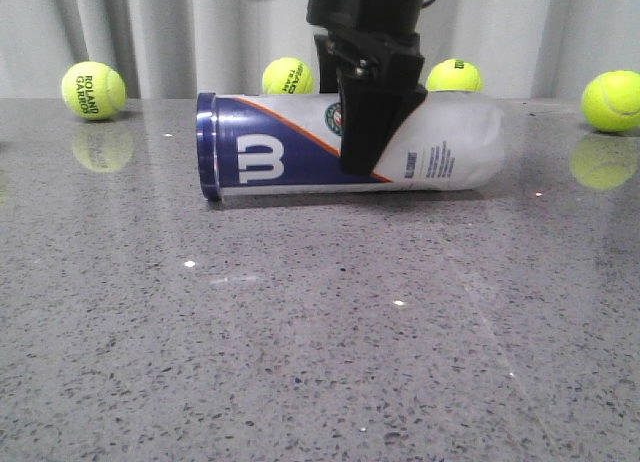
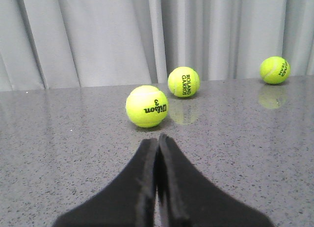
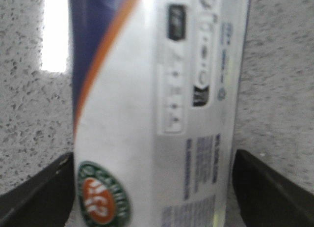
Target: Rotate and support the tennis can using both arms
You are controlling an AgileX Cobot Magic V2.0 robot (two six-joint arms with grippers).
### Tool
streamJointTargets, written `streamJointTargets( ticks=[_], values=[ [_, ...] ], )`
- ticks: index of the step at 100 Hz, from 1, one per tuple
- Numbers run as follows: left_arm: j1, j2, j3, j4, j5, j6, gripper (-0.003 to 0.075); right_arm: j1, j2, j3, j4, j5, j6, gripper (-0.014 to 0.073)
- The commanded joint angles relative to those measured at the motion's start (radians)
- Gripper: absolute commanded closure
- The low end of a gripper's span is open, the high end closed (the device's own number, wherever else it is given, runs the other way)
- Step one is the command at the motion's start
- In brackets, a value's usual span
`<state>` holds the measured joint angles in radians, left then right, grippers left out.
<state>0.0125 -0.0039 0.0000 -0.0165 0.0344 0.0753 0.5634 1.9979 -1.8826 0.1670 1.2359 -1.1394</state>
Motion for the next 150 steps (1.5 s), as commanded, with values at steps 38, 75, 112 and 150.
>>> streamJointTargets(
  ticks=[38, 75, 112, 150],
  values=[
    [-0.004, -0.033, 0.045, -0.003, -0.086, -0.011, 0.0740, 0.002, -0.193, -0.067, -0.041, 0.093, 0.681, -0.0039],
    [-0.004, -0.033, 0.045, -0.003, -0.086, -0.011, 0.0740, 0.002, -0.366, 0.056, -0.187, 0.093, 1.232, 0.0003],
    [-0.004, -0.033, 0.045, -0.003, -0.086, -0.011, 0.0740, 0.002, -0.612, 0.370, -0.189, -0.074, 1.370, 0.0664],
    [-0.004, -0.033, 0.043, -0.003, -0.096, -0.011, 0.0740, 0.002, -0.956, 0.795, -0.189, -0.395, 1.392, 0.0662]
  ],
)
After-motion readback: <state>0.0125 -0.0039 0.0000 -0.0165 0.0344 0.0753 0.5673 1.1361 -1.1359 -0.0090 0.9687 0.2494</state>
